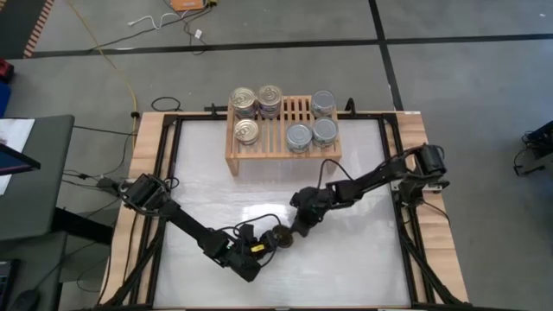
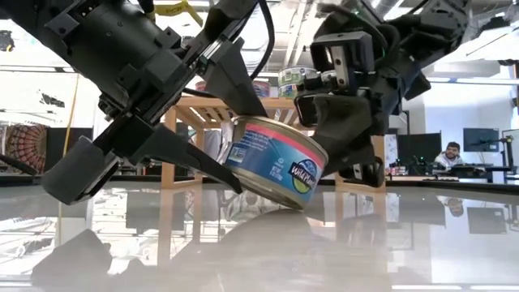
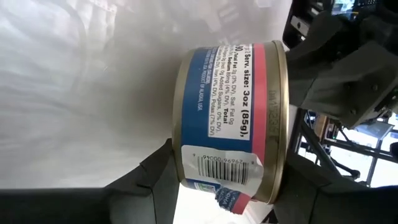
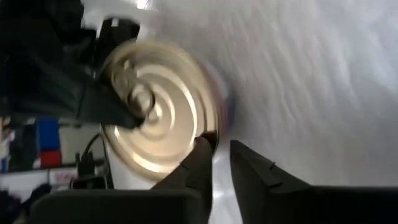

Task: Stack canned seafood by type on shelf
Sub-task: Stack the blue-pink tuna can on top of the other blue-pink tuna can

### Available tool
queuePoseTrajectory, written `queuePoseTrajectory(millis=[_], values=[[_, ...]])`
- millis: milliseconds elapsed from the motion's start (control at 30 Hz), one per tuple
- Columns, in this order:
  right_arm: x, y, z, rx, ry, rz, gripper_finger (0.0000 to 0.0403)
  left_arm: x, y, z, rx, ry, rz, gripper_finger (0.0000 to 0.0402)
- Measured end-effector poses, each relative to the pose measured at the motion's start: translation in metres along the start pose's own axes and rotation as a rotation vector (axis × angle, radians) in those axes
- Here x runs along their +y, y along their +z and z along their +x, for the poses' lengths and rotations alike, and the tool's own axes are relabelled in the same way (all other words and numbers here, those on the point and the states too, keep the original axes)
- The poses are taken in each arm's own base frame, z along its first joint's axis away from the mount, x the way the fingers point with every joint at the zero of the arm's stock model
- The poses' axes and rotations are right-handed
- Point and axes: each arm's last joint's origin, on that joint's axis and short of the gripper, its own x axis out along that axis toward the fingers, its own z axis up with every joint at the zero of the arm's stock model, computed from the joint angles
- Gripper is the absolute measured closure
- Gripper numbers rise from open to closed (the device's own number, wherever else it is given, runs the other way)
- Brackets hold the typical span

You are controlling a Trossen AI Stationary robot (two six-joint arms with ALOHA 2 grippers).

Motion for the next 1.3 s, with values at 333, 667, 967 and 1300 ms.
queuePoseTrajectory(millis=[333,667,967,1300], values=[[-0.025,-0.001,-0.011,0.208,-0.08,0.052,0.0251,0.001,0.002,-0.001,-0.049,-0.011,0.031,0.0214],[-0.018,-0.039,-0.063,0.058,-0.473,-0.077,0.0239,-0.034,0.019,-0.039,-0.129,-0.021,0.189,0.0214],[-0.005,-0.053,-0.077,-0.059,-0.465,-0.079,0.0239,-0.113,0.092,-0.109,-0.222,-0.01,0.335,0.0214],[-0.004,-0.053,-0.055,-0.112,-0.401,0.032,0.0239,-0.182,0.216,-0.187,-0.383,-0.107,0.445,0.0214]])
